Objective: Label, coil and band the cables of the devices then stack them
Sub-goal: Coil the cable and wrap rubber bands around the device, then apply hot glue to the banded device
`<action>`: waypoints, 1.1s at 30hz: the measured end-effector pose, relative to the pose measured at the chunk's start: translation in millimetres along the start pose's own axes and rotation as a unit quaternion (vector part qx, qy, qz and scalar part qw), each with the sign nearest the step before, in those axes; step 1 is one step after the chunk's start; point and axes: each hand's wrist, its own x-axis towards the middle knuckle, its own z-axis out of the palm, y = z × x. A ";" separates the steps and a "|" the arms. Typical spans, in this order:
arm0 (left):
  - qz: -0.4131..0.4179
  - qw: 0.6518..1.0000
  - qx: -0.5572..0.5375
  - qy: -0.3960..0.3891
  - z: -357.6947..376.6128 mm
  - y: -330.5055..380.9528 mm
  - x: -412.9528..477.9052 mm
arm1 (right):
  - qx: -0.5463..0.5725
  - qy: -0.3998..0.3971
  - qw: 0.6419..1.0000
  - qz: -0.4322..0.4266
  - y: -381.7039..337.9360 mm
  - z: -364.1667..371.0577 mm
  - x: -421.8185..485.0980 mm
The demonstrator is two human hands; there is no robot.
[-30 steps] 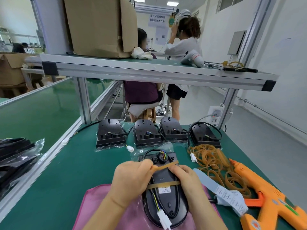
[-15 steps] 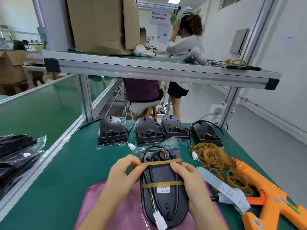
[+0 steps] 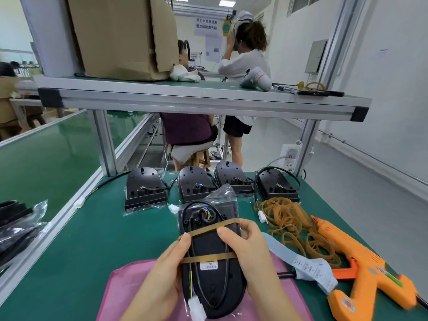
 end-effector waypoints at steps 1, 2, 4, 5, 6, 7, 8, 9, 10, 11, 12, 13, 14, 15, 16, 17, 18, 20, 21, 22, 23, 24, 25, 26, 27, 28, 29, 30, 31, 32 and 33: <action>0.006 1.000 -0.003 0.000 0.1 -0.2 -0.9 | 0.004 -0.013 1.000 0.010 0.4 -1.8 -0.4; 0.016 1.000 -0.003 -0.001 -0.5 -1.2 -2.7 | 0.009 -0.028 0.999 0.024 0.5 -4.3 -0.5; 0.027 1.000 0.002 -0.007 -3.8 -4.4 -7.4 | 0.027 -0.056 0.997 0.040 -0.2 -10.3 -0.3; 0.031 0.999 0.011 -0.011 -5.1 -4.5 -10.1 | 0.037 -0.062 0.996 0.045 -0.8 -11.8 -0.2; 0.032 0.999 0.023 -0.013 -6.5 -5.2 -11.4 | 0.046 -0.056 0.996 0.051 -1.1 -12.2 0.0; 0.032 0.999 0.031 -0.013 -6.9 -4.7 -12.4 | 0.055 -0.042 0.996 0.056 -0.3 -12.2 0.4; 0.032 0.999 0.033 -0.017 -6.9 -3.2 -14.4 | 0.069 -0.023 0.995 0.061 0.9 -11.7 0.9; 0.028 0.999 0.034 -0.027 -7.4 -1.4 -16.4 | 0.088 -0.008 0.994 0.069 2.7 -11.4 1.6; 0.018 0.999 0.031 -0.040 -7.8 -0.9 -17.8 | 0.105 -0.002 0.991 0.083 3.4 -11.0 0.7; 0.003 0.998 0.027 -0.052 -8.0 -0.8 -19.4 | 0.117 -0.003 0.988 0.098 3.5 -10.5 -1.0; -0.015 0.998 0.021 -0.057 -8.7 -2.0 -20.8 | 0.121 -0.008 0.986 0.112 4.1 -10.5 -2.7; -0.029 0.998 0.017 -0.055 -9.2 -3.7 -22.3 | 0.119 -0.012 0.986 0.119 6.2 -10.7 -3.5; -0.034 0.998 0.015 -0.047 -9.8 -5.8 -23.3 | 0.110 -0.013 0.986 0.124 8.1 -11.0 -4.3; -0.033 0.999 0.016 -0.032 -9.3 -7.3 -24.5 | 0.096 -0.014 0.987 0.127 9.9 -11.4 -5.3; -0.032 0.999 0.016 -0.016 -8.1 -8.6 -26.1 | 0.085 -0.018 0.988 0.131 11.0 -12.0 -7.1; -0.034 0.999 0.015 -0.003 -7.0 -9.5 -28.4 | 0.076 -0.023 0.988 0.134 12.6 -12.9 -8.5; -0.037 0.999 0.012 0.003 -5.9 -10.4 -30.5 | 0.062 -0.033 0.988 0.134 13.1 -14.2 -10.6; -0.050 0.999 0.003 0.016 -5.0 -11.7 -35.5 | 0.015 -0.050 0.991 0.120 13.2 -21.3 -15.4; -0.056 0.998 0.001 0.023 -5.4 -11.9 -37.5 | -0.012 -0.048 0.993 0.104 11.6 -27.7 -17.7; -0.060 0.998 0.000 0.029 -6.0 -12.4 -38.9 | -0.041 -0.037 0.995 0.081 9.5 -36.2 -20.2; -0.065 0.997 0.003 0.033 -5.9 -12.7 -40.1 | -0.077 -0.020 0.995 0.053 6.2 -46.6 -22.4; -0.068 0.997 0.005 0.034 -5.8 -12.9 -40.9 | -0.114 0.001 0.993 0.025 2.3 -58.9 -23.7; -0.070 0.997 0.009 0.035 -5.0 -12.7 -41.6 | -0.153 0.027 0.988 0.002 -2.6 -72.9 -25.0; -0.070 0.997 0.013 0.037 -4.4 -12.5 -42.1 | -0.193 0.057 0.979 -0.014 -6.4 -89.5 -25.7; -0.069 0.997 0.018 0.039 -3.7 -11.8 -42.3 | -0.236 0.091 0.967 -0.022 -9.7 -107.4 -27.3; -0.069 0.996 0.023 0.045 -2.8 -11.4 -42.1 | -0.282 0.126 0.951 -0.021 -11.8 -127.1 -27.8; -0.067 0.996 0.030 0.052 -2.0 -11.2 -41.9 | -0.337 0.158 0.928 -0.008 -11.1 -149.4 -30.2; -0.062 0.996 0.037 0.060 -1.6 -11.3 -41.2 | -0.398 0.186 0.898 0.011 -11.1 -167.8 -25.0; -0.057 0.995 0.044 0.066 -1.6 -11.4 -40.5 | -0.454 0.198 0.868 0.032 -8.4 -184.5 -12.6; -0.056 0.995 0.048 0.072 -1.7 -11.9 -39.7 | -0.479 0.180 0.858 0.045 -6.5 -196.0 5.7; -0.059 0.994 0.049 0.075 -1.8 -12.0 -38.6 | -0.470 0.124 0.873 0.051 -4.5 -203.4 32.0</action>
